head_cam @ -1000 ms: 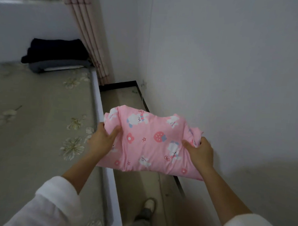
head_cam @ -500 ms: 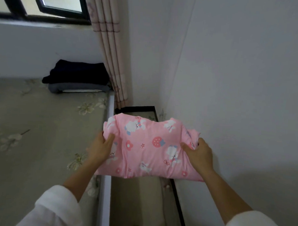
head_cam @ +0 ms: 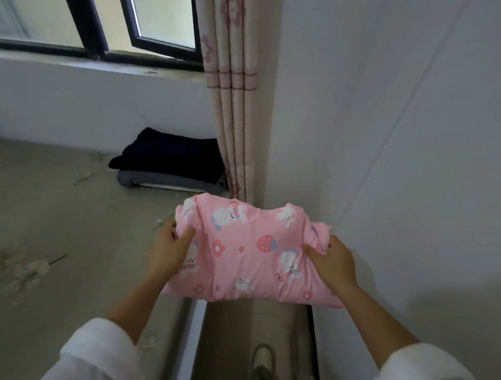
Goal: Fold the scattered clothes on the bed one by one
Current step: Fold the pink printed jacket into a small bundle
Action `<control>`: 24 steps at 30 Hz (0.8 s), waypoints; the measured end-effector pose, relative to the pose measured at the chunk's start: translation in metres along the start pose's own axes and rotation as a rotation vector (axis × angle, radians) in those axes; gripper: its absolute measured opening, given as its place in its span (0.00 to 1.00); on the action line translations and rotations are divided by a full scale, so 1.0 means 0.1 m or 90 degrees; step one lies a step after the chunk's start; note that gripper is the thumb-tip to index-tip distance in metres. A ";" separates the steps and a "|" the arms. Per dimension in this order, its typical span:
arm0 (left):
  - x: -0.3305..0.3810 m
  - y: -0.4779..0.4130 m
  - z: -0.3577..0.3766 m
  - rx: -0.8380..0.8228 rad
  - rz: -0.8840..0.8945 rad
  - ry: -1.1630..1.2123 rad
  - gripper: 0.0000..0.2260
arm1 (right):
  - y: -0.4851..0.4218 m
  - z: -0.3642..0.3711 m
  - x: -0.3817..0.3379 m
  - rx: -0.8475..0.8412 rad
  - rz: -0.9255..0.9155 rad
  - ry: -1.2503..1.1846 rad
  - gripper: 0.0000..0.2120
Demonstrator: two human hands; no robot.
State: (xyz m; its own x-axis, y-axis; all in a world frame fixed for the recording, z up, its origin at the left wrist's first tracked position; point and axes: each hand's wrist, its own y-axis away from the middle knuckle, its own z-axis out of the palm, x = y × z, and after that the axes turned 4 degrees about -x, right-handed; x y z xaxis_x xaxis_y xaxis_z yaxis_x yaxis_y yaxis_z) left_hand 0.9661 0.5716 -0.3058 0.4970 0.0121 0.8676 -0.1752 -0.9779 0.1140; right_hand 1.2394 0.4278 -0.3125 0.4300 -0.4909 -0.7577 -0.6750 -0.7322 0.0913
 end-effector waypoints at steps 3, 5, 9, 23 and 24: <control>0.18 -0.60 0.09 0.033 -0.011 0.000 0.10 | -0.76 0.04 -0.25 -0.014 -0.044 -0.004 0.20; 0.28 -0.96 0.13 0.047 -0.043 0.019 0.10 | -1.27 0.08 -0.43 -0.028 -0.059 0.008 0.21; 0.40 -1.52 0.14 0.100 -0.081 0.050 0.08 | -2.09 0.30 -0.81 -0.075 -0.089 0.015 0.20; 0.08 -4.17 -0.97 0.241 -0.143 -0.004 0.08 | -4.06 2.25 -2.37 -0.275 -0.128 -0.060 0.17; 0.07 -4.42 -1.11 0.245 -0.146 -0.025 0.09 | -4.18 2.38 -2.53 -0.278 -0.134 -0.061 0.18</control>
State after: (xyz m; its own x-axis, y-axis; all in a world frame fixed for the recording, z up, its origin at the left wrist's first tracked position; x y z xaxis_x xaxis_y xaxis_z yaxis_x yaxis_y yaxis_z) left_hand 0.9527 1.0267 -0.2969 0.5197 0.2370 0.8208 0.2689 -0.9573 0.1062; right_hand 1.2699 0.9704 -0.3133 0.4588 -0.2800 -0.8433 -0.2567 -0.9503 0.1759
